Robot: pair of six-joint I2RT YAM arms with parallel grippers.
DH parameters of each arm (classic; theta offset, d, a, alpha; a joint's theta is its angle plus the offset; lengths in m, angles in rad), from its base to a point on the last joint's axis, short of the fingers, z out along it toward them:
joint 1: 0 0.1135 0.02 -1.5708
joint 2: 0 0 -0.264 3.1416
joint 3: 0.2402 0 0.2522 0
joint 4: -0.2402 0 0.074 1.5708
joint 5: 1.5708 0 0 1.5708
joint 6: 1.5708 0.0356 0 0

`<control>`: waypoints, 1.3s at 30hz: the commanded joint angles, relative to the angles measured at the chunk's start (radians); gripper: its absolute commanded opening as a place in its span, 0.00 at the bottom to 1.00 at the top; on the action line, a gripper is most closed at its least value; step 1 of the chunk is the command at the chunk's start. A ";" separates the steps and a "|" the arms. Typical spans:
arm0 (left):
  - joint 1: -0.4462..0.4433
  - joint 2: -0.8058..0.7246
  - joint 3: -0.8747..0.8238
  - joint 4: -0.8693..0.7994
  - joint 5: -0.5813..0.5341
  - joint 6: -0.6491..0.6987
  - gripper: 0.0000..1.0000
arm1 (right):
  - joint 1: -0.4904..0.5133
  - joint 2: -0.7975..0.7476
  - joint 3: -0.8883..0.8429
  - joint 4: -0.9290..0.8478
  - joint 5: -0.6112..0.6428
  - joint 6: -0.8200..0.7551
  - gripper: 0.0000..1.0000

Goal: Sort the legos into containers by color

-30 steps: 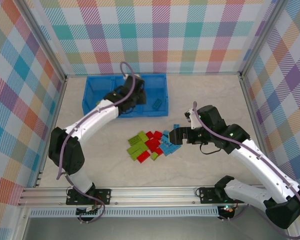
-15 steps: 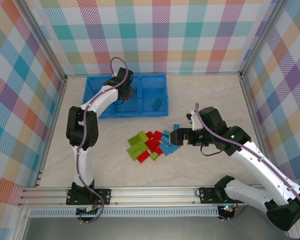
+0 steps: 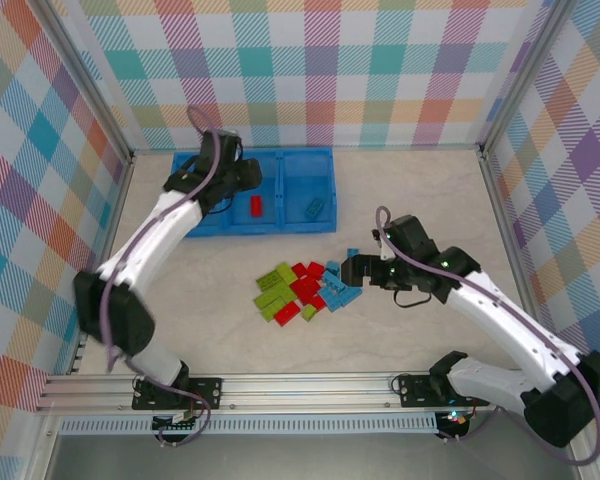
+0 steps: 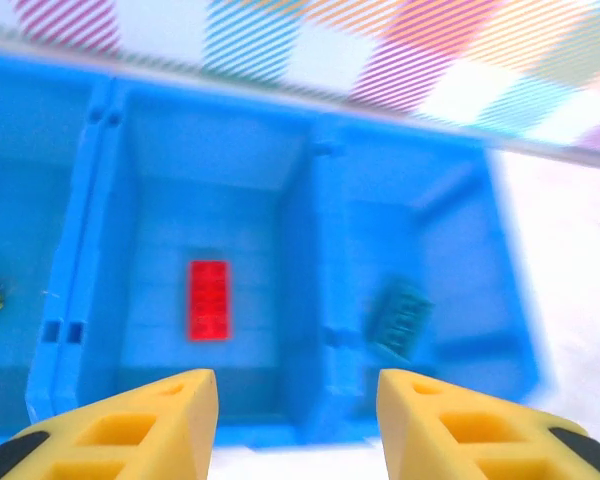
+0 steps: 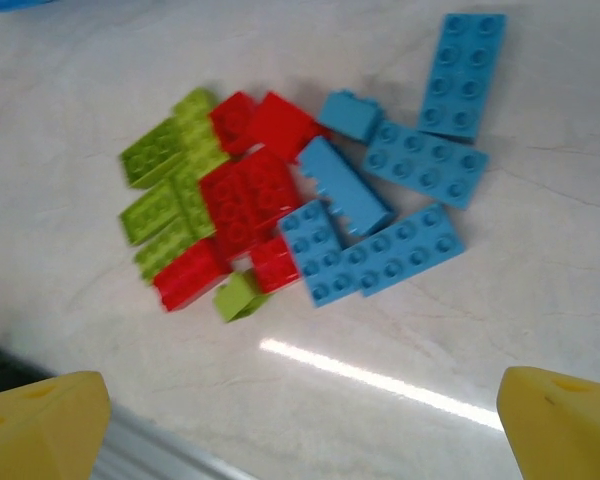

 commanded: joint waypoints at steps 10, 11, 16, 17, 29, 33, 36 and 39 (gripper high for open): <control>-0.348 -0.610 -0.355 -0.137 0.301 0.714 0.65 | -0.134 0.495 0.106 0.232 0.094 0.005 0.82; -0.363 -0.658 -0.409 -0.130 0.304 0.772 0.68 | -0.134 0.534 0.125 0.238 0.097 0.002 0.79; -0.404 -0.785 -0.528 -0.138 0.257 0.884 0.91 | -0.134 0.646 0.153 0.303 0.061 0.024 0.71; -0.404 -0.799 -0.542 -0.132 0.253 0.898 0.94 | -0.134 0.662 0.159 0.307 0.055 0.025 0.69; -0.404 -0.815 -0.566 -0.151 0.317 0.960 1.00 | -0.133 0.661 0.185 0.264 0.140 0.016 0.23; -0.404 -0.850 -0.589 -0.114 0.357 0.967 1.00 | -0.092 0.515 0.215 0.247 0.148 -0.032 0.23; -0.402 -0.865 -0.601 -0.085 0.356 0.957 1.00 | -0.028 0.457 0.264 0.278 0.152 -0.062 0.23; -0.397 -0.864 -0.604 -0.045 0.297 0.907 1.00 | 0.033 0.500 0.382 0.284 0.171 -0.102 0.24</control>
